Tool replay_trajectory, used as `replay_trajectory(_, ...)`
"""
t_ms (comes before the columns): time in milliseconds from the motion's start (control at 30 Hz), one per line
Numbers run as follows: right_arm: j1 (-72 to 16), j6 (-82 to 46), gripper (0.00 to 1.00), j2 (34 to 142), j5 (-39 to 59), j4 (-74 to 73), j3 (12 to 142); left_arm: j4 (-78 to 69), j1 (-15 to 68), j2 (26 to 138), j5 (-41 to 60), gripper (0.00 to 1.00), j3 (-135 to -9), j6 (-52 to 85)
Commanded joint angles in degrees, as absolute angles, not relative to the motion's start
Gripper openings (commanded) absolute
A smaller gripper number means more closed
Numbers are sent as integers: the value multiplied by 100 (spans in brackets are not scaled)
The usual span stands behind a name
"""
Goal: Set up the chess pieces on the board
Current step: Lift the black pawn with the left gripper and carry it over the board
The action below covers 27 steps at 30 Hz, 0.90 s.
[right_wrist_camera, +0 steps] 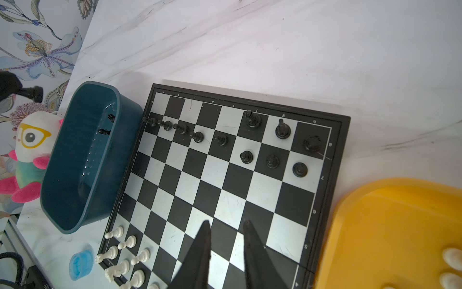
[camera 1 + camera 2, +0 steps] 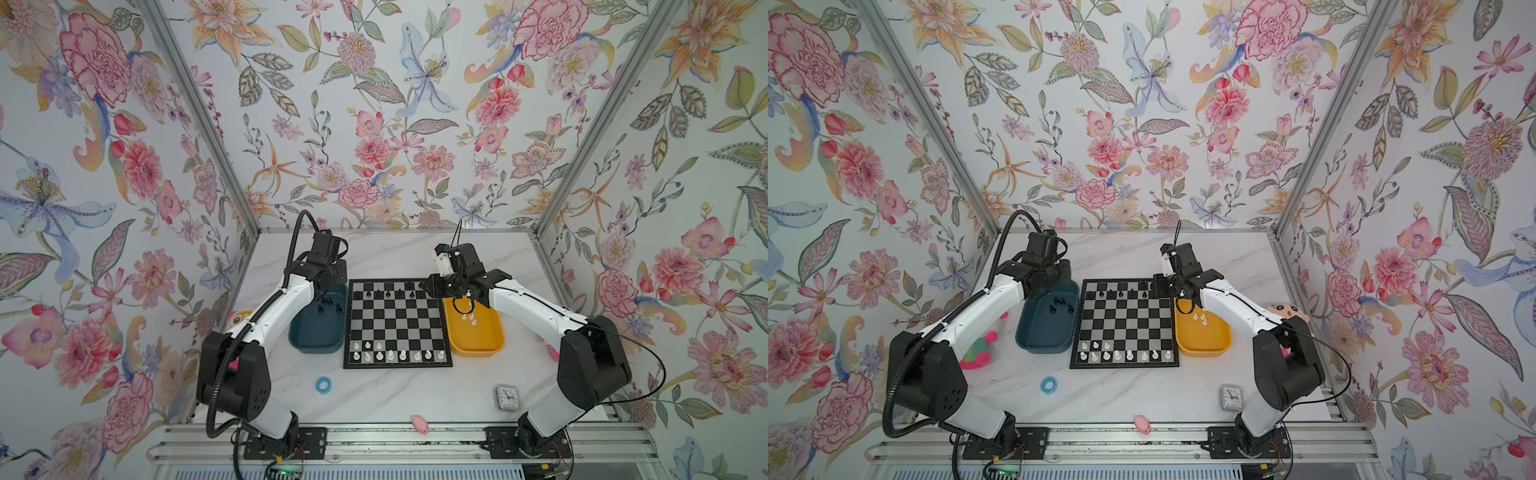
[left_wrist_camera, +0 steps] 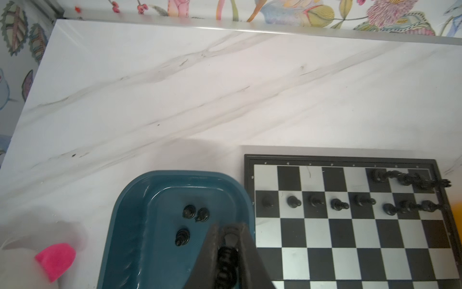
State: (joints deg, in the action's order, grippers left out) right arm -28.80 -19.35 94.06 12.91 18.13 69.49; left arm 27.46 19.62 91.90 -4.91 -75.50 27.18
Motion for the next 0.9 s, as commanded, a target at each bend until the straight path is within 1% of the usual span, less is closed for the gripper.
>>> replay_trajectory(0, -2839, -1995, 25, 9212, 1317, 1761, 6823, 2933, 2189, 9648, -439, 8, -8043, 2518)
replay_trajectory(433, -2672, -1979, 25, 8899, 1284, 1742, 6485, 3177, 2929, 11398, -200, 8, -9980, 2179)
replay_trajectory(700, -2585, -1988, 25, 8764, 1268, 1740, 6330, 3360, 3288, 12176, 0, 8, -10679, 2098)
replay_trajectory(867, -2558, -2003, 25, 8738, 1263, 1736, 6276, 3393, 3437, 12442, 38, 8, -10836, 2105)
